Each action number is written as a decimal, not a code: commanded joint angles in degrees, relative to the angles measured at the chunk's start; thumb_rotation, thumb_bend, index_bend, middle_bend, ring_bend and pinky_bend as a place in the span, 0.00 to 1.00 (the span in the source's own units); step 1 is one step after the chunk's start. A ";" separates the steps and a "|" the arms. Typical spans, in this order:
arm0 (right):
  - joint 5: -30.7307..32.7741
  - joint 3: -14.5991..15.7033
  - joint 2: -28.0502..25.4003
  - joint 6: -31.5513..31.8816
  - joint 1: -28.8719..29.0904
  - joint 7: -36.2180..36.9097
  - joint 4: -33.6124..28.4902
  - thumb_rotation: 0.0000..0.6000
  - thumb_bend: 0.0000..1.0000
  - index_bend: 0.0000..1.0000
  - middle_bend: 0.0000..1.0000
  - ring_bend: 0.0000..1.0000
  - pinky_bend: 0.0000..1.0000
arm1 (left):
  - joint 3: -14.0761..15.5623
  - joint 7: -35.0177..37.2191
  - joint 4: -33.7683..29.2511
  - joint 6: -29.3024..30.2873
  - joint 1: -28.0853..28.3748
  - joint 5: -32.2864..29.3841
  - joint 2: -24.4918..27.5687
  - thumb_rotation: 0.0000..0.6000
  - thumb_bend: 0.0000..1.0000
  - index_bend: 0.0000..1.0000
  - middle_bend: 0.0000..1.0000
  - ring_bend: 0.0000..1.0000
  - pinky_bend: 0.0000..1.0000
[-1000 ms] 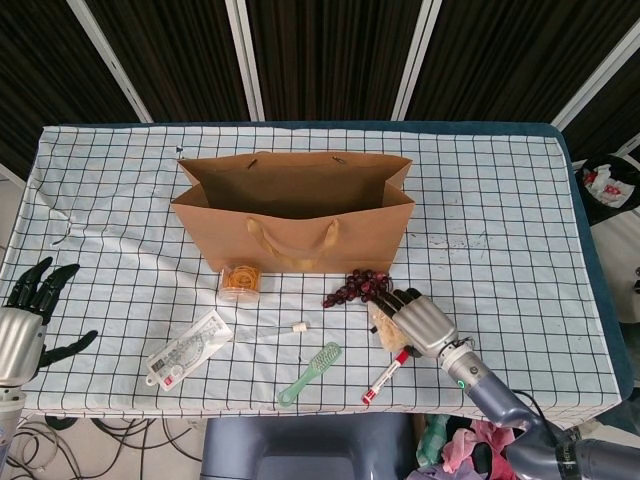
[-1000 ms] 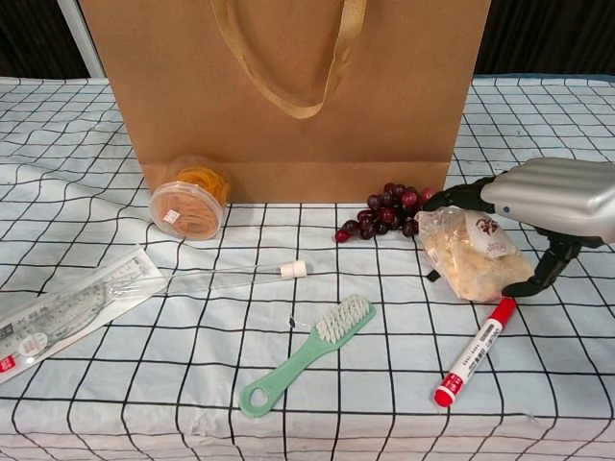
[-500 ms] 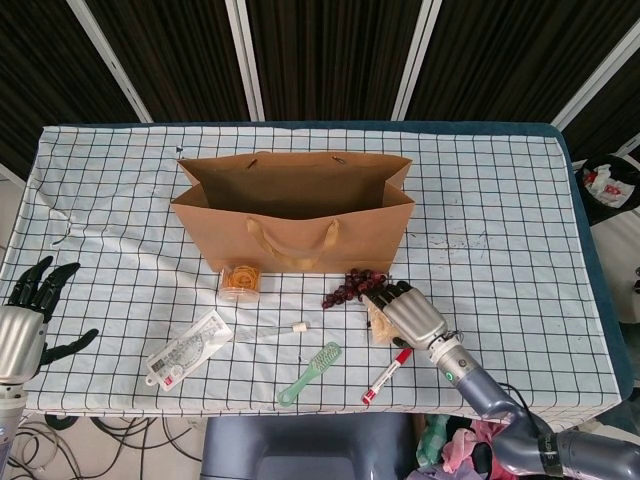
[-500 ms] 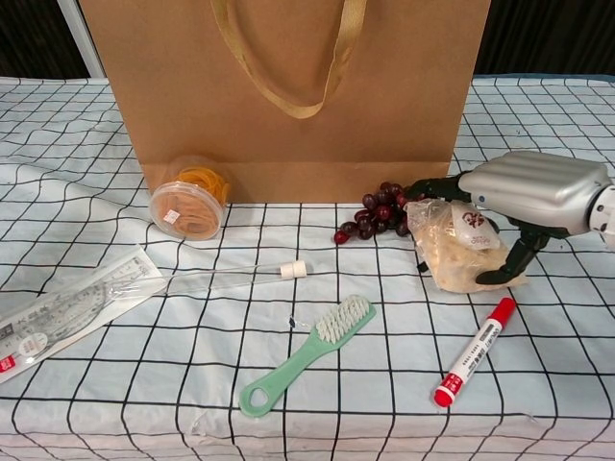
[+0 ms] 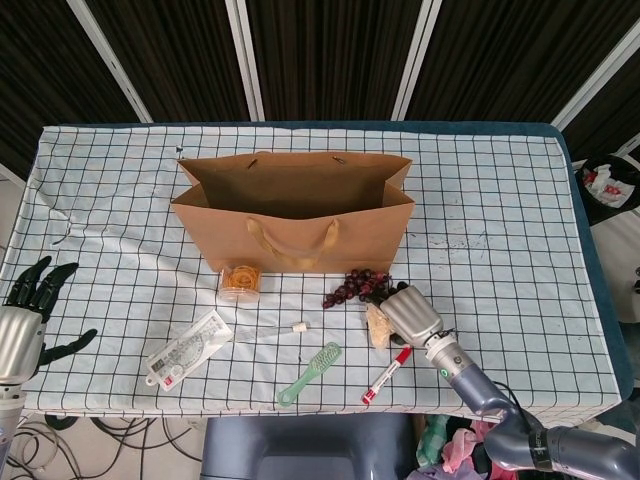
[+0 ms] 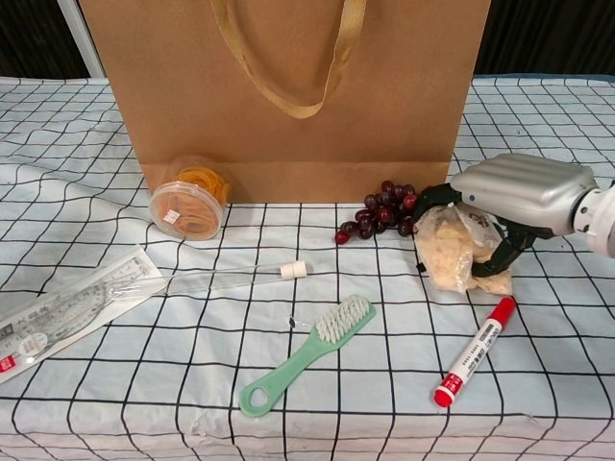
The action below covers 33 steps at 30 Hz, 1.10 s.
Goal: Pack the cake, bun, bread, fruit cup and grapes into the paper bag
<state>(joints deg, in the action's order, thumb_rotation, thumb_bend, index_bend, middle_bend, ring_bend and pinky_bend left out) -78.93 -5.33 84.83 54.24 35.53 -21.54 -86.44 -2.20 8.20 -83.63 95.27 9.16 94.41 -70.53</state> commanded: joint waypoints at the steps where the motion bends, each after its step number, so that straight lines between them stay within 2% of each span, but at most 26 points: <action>1: -1.67 -0.51 0.37 3.45 -1.12 3.35 0.69 1.00 0.36 0.33 0.38 0.43 0.35 | -0.09 0.01 0.01 0.02 -0.06 -0.03 -0.01 1.00 0.08 0.12 0.17 0.02 0.11; 9: -2.72 -1.66 -1.68 8.59 -3.07 8.12 -0.42 1.00 0.36 0.33 0.38 0.43 0.35 | -0.28 -0.14 -0.03 -0.18 -0.17 0.01 -0.02 1.00 0.08 0.12 0.17 0.02 0.11; 18: -3.51 -4.91 -8.68 19.26 -7.69 10.80 -7.48 1.00 0.36 0.33 0.38 0.43 0.35 | -0.85 0.32 -0.05 0.37 -0.53 -0.27 0.15 1.00 0.08 0.12 0.17 0.02 0.11; 23: -2.98 -9.27 -13.72 24.91 -9.27 10.70 -11.47 1.00 0.36 0.34 0.38 0.43 0.35 | -0.69 0.34 -0.14 0.26 -0.56 0.17 0.13 1.00 0.08 0.12 0.17 0.02 0.11; 33: 1.24 -19.86 -19.44 25.76 -5.15 10.93 -13.83 1.00 0.36 0.34 0.38 0.43 0.35 | -0.88 0.66 -0.41 0.42 -0.81 0.16 0.42 1.00 0.08 0.12 0.17 0.02 0.11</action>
<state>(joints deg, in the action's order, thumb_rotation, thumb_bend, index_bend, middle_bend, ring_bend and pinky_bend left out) -78.80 -23.25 66.42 80.08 28.96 -10.81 -99.93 -3.06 8.85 -84.02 95.69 8.36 94.58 -70.12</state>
